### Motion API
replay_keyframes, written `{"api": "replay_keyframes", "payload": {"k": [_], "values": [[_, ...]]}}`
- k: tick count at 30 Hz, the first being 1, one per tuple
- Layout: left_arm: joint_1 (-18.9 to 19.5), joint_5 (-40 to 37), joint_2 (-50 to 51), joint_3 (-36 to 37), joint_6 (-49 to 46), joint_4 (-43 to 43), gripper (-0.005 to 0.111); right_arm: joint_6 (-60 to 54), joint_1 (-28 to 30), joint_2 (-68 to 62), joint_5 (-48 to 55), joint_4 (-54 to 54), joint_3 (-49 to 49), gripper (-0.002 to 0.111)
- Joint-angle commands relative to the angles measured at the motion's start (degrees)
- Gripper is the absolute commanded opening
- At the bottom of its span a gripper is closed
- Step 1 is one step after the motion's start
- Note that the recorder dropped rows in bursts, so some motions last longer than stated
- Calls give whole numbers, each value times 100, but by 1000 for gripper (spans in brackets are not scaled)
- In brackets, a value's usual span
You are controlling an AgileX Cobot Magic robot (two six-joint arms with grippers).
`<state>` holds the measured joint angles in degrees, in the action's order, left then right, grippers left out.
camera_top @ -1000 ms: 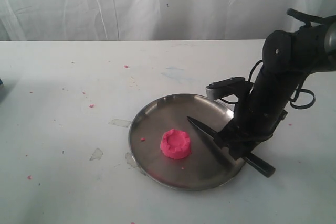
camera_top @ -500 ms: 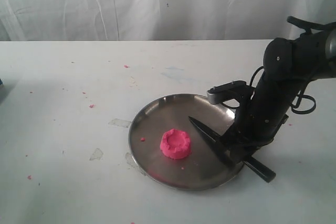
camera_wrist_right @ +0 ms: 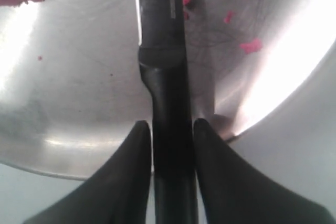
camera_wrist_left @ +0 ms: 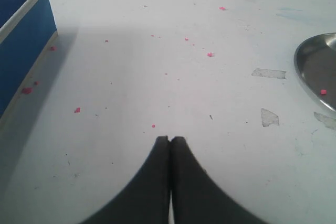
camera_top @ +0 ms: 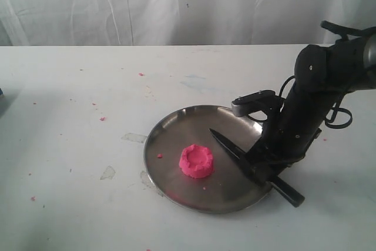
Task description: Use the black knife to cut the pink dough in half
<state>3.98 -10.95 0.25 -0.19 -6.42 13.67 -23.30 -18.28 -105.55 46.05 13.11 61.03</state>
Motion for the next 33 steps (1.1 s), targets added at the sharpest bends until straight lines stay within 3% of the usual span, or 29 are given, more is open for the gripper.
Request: {"api": "replay_keyframes", "payload": {"k": [1,13,19,26,28,33], "values": [[-1,23,-25,19,-7,49,0,-48,-21,-19,-34,0,-39,36],[-1,23,-25,19,-7,49,0,28,-21,51,-23,10,61,38],[-1,23,-25,19,-7,49,0,170,-21,753,479,-134,357,38],[-1,23,-25,19,-7,49,0,1892,297,1453,507,-1906,357,35],[-1,23,-25,19,-7,49,0,1872,555,1378,599,-1708,357,35],[-1,23,-25,19,-7,49,0,162,1559,858,1410,634,357,35]]}}
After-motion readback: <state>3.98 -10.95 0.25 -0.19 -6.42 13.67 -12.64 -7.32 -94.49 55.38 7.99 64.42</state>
